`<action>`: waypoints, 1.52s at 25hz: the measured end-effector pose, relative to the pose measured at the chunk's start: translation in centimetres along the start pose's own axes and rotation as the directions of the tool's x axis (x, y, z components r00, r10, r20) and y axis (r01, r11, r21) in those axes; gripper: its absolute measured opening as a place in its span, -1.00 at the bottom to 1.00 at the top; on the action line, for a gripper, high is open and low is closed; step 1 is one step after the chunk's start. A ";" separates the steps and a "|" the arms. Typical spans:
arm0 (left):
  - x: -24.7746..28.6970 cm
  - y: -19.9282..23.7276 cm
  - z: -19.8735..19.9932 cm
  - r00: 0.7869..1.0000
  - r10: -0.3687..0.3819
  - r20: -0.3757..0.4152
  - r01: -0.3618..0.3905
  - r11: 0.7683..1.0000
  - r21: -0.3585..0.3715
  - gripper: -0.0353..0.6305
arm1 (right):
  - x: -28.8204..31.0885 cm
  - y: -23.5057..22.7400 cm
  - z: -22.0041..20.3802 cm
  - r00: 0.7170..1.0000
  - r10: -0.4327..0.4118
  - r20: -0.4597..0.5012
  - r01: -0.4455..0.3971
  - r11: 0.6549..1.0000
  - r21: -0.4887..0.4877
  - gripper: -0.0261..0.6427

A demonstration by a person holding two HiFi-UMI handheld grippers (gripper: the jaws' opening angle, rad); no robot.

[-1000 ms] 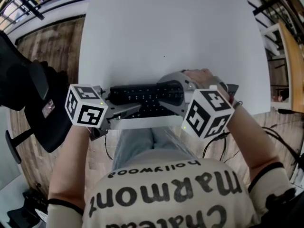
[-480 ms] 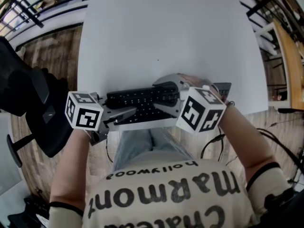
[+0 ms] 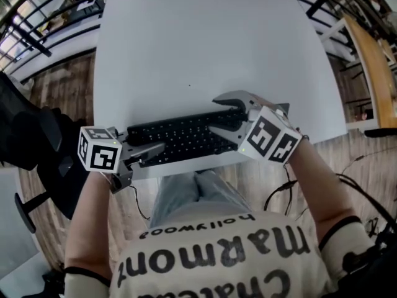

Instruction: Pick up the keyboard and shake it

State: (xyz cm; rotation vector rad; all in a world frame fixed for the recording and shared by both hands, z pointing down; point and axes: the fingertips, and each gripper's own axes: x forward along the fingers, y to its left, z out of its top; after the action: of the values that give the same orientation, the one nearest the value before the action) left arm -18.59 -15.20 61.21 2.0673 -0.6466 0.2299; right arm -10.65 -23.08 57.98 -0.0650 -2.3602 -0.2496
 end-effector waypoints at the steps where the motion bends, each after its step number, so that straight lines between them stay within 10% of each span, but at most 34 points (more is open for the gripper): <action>1: -0.1 0.1 -0.1 1.000 0.003 -0.001 -0.003 1.000 -0.006 -0.60 | -1.0 -1.0 -0.9 1.000 -0.027 0.006 0.026 0.997 0.069 -0.19; 7: 0.0 0.3 0.0 1.000 0.008 -0.007 -0.009 0.999 -0.036 -0.58 | -8.0 -6.4 -9.2 0.985 -0.166 -0.036 0.163 0.862 0.480 -0.19; 17: 0.0 -0.1 -0.1 0.999 0.011 -0.030 -0.012 1.000 -0.022 -0.56 | -13.1 -7.0 -16.0 0.960 -0.276 -0.053 0.234 0.681 0.694 -0.19; 26: 0.1 0.3 -0.4 0.999 0.012 -0.041 -0.014 0.999 -0.044 -0.53 | -12.8 -5.6 -18.3 0.983 -0.180 -0.044 0.147 0.617 0.773 -0.16; 38: 0.2 0.7 -0.5 0.998 0.034 -0.059 -0.037 0.999 -0.040 -0.48 | -12.9 -5.2 -18.7 0.971 -0.185 -0.151 0.236 0.643 0.729 -0.20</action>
State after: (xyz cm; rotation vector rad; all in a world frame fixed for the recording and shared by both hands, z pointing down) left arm -18.71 -15.16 62.08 2.0033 -0.6476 0.2940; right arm 10.81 -31.59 61.22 0.6145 -2.2243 0.6216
